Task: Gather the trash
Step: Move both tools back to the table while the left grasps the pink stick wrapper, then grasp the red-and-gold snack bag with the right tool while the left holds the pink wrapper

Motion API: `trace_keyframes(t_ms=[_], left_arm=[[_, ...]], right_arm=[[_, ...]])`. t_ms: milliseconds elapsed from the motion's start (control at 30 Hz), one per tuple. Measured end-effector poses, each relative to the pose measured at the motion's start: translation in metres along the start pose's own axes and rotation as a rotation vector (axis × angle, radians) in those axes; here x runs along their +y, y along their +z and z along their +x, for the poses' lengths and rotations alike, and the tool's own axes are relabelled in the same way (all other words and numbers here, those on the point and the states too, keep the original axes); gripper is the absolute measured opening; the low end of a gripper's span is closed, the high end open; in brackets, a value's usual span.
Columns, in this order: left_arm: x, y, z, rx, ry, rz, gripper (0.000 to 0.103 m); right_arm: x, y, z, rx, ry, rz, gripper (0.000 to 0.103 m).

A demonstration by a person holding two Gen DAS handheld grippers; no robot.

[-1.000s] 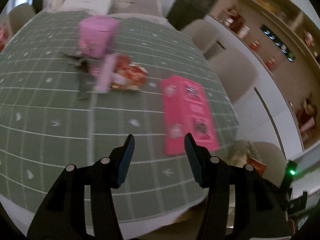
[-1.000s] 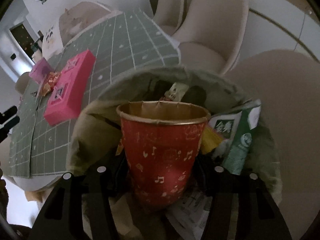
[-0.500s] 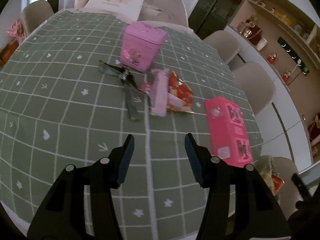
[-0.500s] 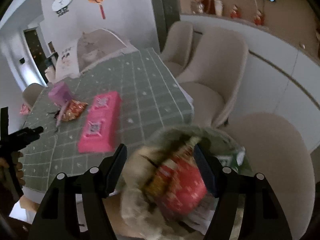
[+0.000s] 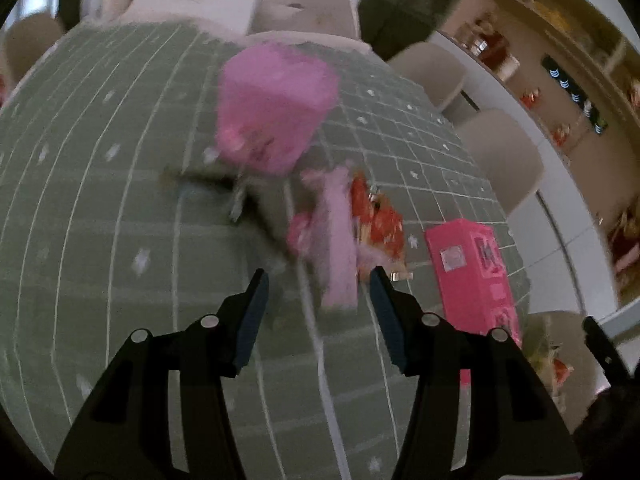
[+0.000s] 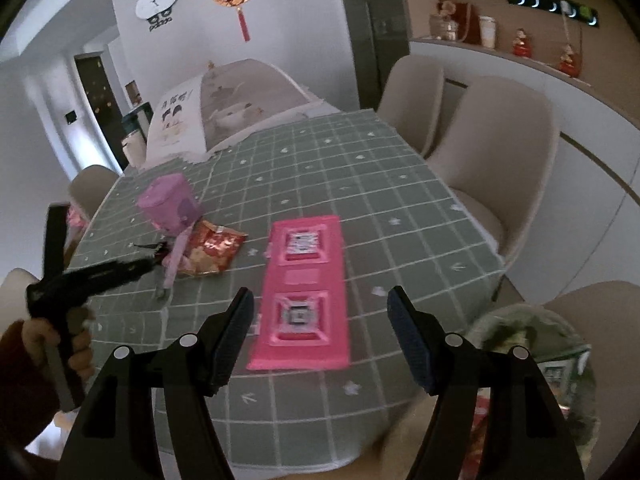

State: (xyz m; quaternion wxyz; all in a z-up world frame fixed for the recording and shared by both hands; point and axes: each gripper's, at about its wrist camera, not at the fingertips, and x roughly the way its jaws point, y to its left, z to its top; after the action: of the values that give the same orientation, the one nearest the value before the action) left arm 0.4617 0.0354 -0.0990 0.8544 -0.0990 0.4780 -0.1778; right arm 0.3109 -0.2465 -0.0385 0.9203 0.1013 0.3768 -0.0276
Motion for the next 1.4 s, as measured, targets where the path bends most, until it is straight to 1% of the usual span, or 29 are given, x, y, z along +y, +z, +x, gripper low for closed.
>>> trace_keyframes(t_ms=[67, 133, 167, 200, 233, 267, 300, 400, 467, 500, 567, 667, 733, 800, 867, 933, 1033, 1100, 1167, 1300, 1400], left_arm=[[-0.007, 0.012, 0.015, -0.001, 0.036, 0.033, 0.050], [-0.011, 0.023, 0.031, 0.009, 0.064, 0.034, 0.050], [-0.011, 0.027, 0.037, 0.016, 0.069, 0.034, 0.044], [-0.011, 0.030, 0.044, 0.028, 0.064, 0.037, 0.033], [-0.011, 0.032, 0.049, 0.042, 0.057, 0.041, 0.027], [-0.010, 0.034, 0.051, 0.053, 0.051, 0.045, 0.018], [-0.008, 0.035, 0.049, 0.054, 0.034, 0.039, 0.014], [0.005, 0.033, 0.027, 0.042, -0.031, 0.004, 0.012], [0.017, 0.028, 0.009, 0.033, -0.047, -0.026, 0.012], [0.028, 0.023, -0.004, 0.023, -0.055, -0.046, 0.012], [0.045, 0.016, -0.020, 0.010, -0.047, -0.068, 0.012], [0.077, 0.000, -0.042, 0.000, 0.006, -0.102, 0.012], [0.096, -0.010, -0.050, -0.001, 0.046, -0.123, 0.012], [0.111, -0.019, -0.058, -0.008, 0.076, -0.144, 0.012], [0.122, -0.026, -0.063, -0.009, 0.089, -0.171, 0.012], [0.132, -0.032, -0.066, -0.003, 0.095, -0.200, 0.012], [0.140, -0.037, -0.071, -0.001, 0.116, -0.197, 0.012], [0.143, -0.037, -0.074, -0.007, 0.132, -0.181, 0.012], [0.145, -0.033, -0.076, -0.019, 0.146, -0.161, 0.012], [0.153, -0.026, -0.073, -0.020, 0.131, -0.176, 0.012], [0.154, -0.022, -0.067, -0.011, 0.119, -0.178, 0.012]], right_arm=[[0.007, -0.001, 0.005, 0.016, -0.002, -0.003, 0.065], [0.013, -0.001, 0.009, 0.026, -0.002, -0.015, 0.065], [0.015, -0.002, 0.011, 0.028, -0.008, -0.023, 0.065], [0.018, -0.002, 0.013, 0.030, -0.027, -0.035, 0.065], [0.022, -0.001, 0.015, 0.031, -0.040, -0.044, 0.065], [0.023, -0.001, 0.016, 0.033, -0.049, -0.053, 0.065], [0.026, 0.000, 0.019, 0.036, -0.049, -0.063, 0.065], [0.033, 0.004, 0.033, 0.062, -0.013, -0.072, 0.065], [0.042, 0.006, 0.047, 0.103, 0.018, -0.087, 0.065], [0.050, 0.007, 0.057, 0.132, 0.046, -0.105, 0.065], [0.066, 0.008, 0.070, 0.155, 0.080, -0.141, 0.065], [0.091, 0.011, 0.090, 0.166, 0.117, -0.188, 0.065], [0.103, 0.018, 0.107, 0.167, 0.139, -0.182, 0.065], [0.108, 0.024, 0.122, 0.168, 0.147, -0.149, 0.065], [0.113, 0.032, 0.144, 0.172, 0.140, -0.106, 0.065], [0.121, 0.037, 0.165, 0.176, 0.109, -0.097, 0.065], [0.132, 0.041, 0.190, 0.181, 0.064, -0.114, 0.065], [0.138, 0.043, 0.205, 0.199, 0.065, -0.117, 0.065], [0.142, 0.040, 0.212, 0.216, 0.089, -0.118, 0.059], [0.158, 0.028, 0.207, 0.244, 0.156, -0.179, 0.059], [0.164, 0.013, 0.196, 0.254, 0.171, -0.227, 0.059]])
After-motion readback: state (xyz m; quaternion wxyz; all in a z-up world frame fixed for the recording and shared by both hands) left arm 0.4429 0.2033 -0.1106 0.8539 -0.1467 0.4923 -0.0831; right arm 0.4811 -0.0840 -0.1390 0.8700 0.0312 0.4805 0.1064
